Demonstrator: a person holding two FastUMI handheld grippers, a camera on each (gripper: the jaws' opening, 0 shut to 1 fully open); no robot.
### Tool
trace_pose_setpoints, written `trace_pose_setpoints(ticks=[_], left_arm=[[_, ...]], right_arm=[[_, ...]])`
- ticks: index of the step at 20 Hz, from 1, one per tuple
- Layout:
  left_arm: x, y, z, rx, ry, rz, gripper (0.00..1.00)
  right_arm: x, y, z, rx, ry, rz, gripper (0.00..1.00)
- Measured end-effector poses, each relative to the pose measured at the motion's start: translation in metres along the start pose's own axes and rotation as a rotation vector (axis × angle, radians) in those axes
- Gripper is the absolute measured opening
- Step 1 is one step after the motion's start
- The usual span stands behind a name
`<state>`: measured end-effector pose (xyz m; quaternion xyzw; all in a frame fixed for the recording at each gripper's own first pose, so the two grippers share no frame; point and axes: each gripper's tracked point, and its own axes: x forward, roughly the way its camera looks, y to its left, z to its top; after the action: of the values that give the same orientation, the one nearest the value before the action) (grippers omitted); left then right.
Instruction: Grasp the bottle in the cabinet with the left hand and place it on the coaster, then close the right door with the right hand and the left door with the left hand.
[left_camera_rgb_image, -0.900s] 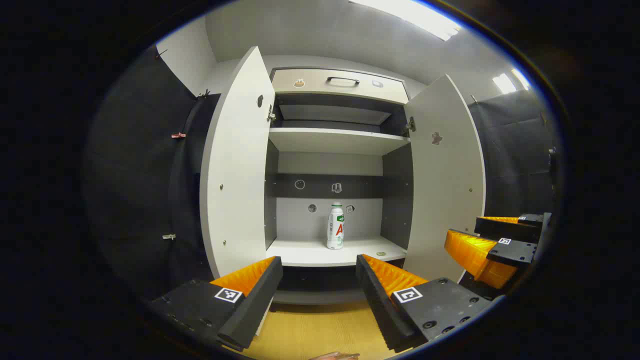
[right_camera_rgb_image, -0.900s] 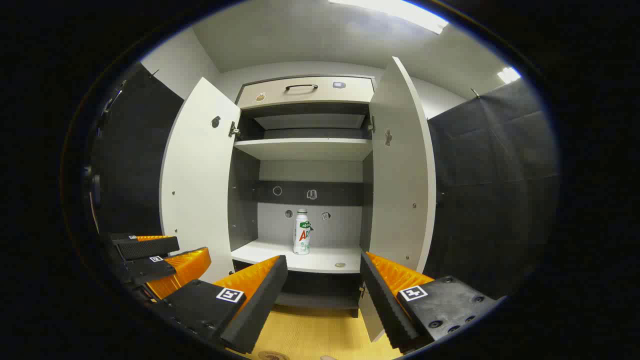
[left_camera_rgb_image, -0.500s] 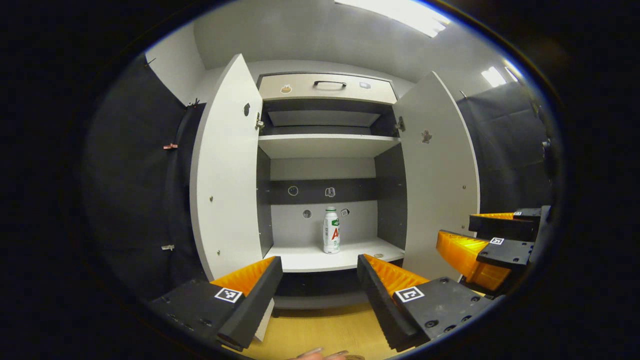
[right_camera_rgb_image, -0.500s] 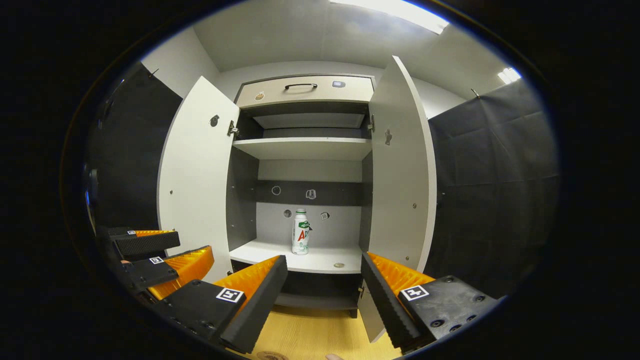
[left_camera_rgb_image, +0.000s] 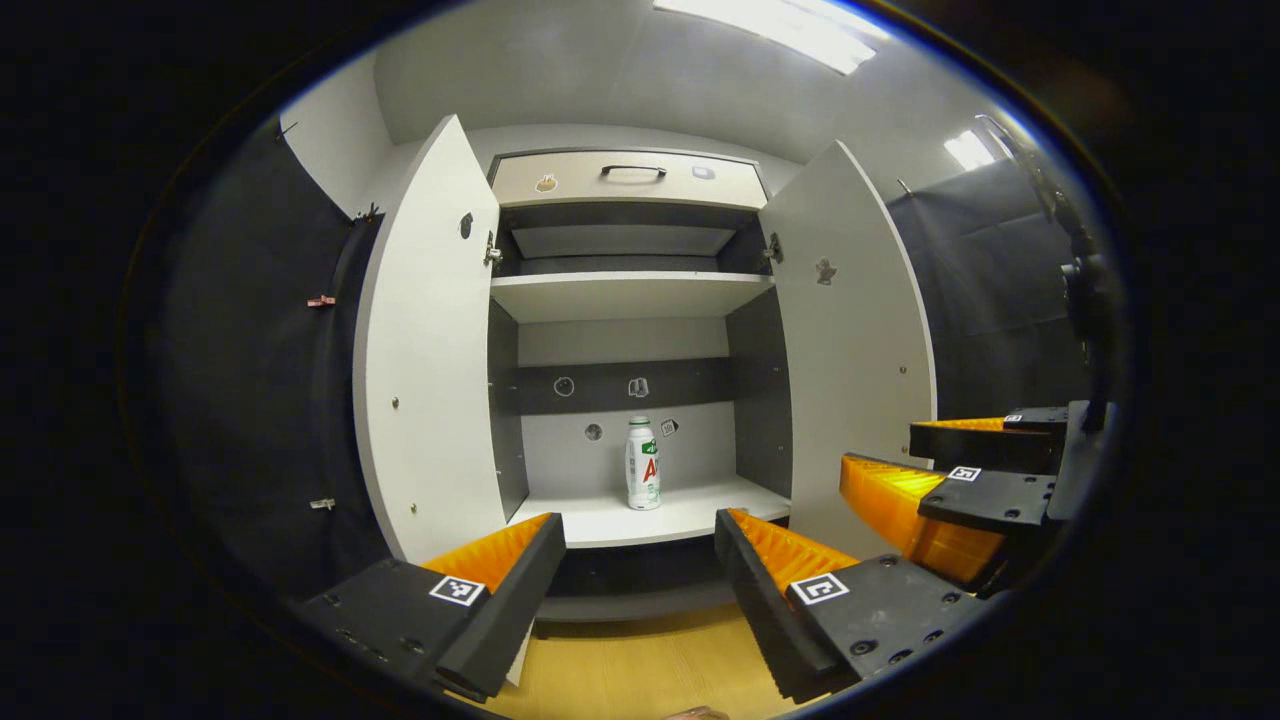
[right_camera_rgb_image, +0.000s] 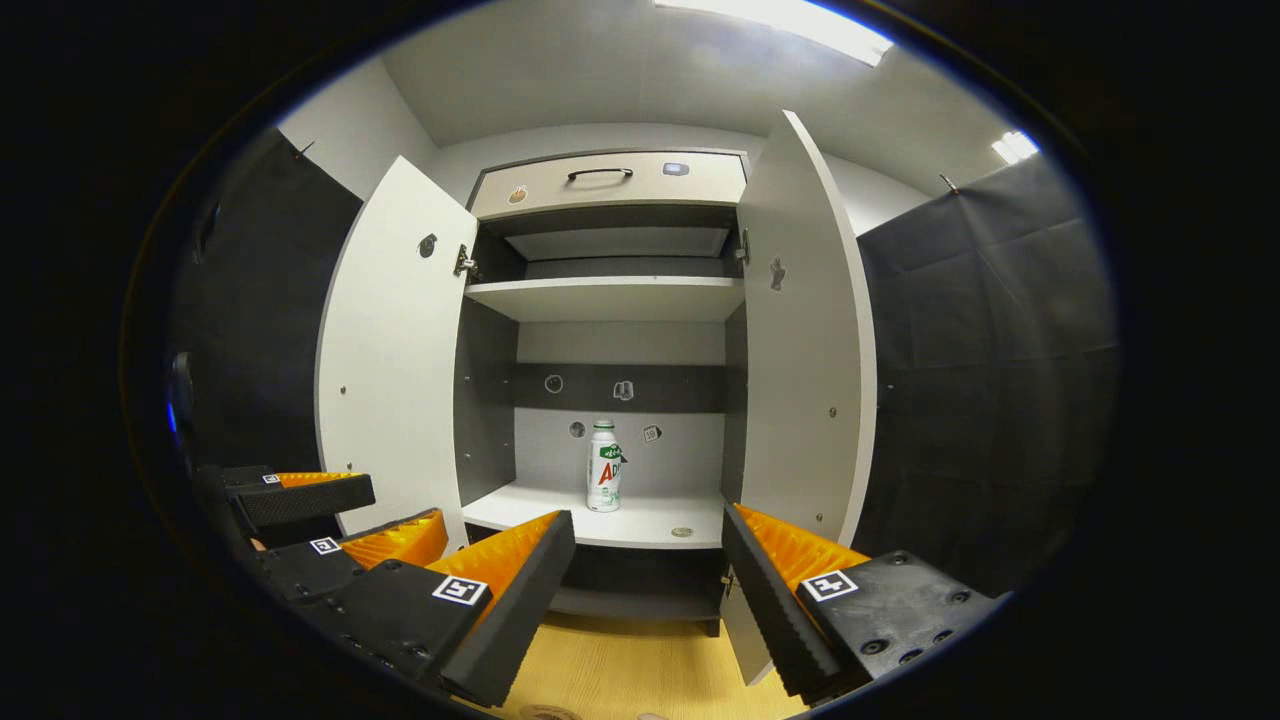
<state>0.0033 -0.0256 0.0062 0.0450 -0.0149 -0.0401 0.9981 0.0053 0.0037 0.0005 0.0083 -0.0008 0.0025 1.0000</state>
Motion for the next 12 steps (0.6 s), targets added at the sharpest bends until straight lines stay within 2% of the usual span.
trace_pose_setpoints(ticks=[8, 12], left_arm=[[0.003, 0.024, -0.008, -0.023, 0.025, -0.014, 0.95], [0.023, 0.037, -0.006, -0.045, 0.030, -0.003, 0.95]], right_arm=[[-0.006, -0.002, -0.009, -0.039, 0.024, -0.062, 0.98], [-0.003, -0.009, 0.000, -0.048, 0.011, -0.081, 0.98]])
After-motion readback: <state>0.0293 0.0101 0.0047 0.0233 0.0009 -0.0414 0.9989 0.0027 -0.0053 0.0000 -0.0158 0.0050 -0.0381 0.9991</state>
